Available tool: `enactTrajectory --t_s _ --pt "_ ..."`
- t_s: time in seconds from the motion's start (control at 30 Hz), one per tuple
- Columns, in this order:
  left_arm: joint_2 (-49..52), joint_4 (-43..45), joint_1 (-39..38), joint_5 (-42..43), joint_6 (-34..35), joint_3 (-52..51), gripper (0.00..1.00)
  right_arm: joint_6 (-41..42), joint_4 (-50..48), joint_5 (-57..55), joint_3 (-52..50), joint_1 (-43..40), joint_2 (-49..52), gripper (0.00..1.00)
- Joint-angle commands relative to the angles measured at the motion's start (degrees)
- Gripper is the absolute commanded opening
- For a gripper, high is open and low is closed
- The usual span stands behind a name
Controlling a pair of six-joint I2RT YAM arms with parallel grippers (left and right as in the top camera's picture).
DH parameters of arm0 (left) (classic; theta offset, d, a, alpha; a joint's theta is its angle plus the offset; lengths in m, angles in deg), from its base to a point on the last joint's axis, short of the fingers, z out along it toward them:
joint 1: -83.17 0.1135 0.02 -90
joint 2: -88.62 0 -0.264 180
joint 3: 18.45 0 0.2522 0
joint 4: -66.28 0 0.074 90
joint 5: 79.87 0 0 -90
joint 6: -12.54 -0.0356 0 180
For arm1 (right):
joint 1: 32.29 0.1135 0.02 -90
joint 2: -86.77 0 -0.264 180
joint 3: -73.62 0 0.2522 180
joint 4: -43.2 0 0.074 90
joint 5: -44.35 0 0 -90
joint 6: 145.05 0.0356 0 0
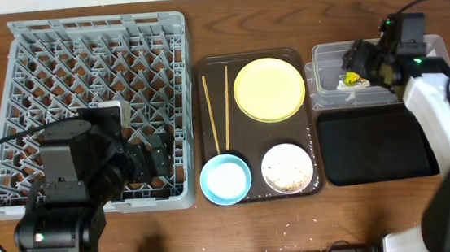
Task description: Sort waste into correct bins and load items into the dishwasher
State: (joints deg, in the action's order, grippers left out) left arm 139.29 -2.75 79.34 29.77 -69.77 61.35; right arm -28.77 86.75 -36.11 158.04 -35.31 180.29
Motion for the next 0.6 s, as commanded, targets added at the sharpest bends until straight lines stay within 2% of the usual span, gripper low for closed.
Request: enactTrajectory --t_s 0.0,0.2,0.27,0.33,0.43,0.57 --pt "0.2 0.7 0.2 1.0 1.8 0.9 0.98 -9.6 2.0 16.1 0.6 3.6 -8.2 0.63" --pt "0.5 1.1 0.2 3.2 5.8 0.9 0.98 -14.3 7.5 16.7 0.6 14.4 -11.0 0.61" --pt "0.5 2.2 0.2 6.2 5.8 0.9 0.84 -13.4 10.2 13.9 0.6 17.9 -10.9 0.61" --pt "1.1 1.4 0.2 8.2 5.7 0.9 0.85 -14.7 12.5 14.6 0.5 21.8 -10.7 0.58" --pt "2.0 -1.2 0.2 4.8 5.8 0.9 0.86 -18.1 14.7 14.7 0.5 27.8 -10.1 0.56" --pt "2.5 -1.3 0.2 1.7 5.8 0.9 0.88 -18.7 17.4 12.3 0.5 35.3 -8.2 0.55"
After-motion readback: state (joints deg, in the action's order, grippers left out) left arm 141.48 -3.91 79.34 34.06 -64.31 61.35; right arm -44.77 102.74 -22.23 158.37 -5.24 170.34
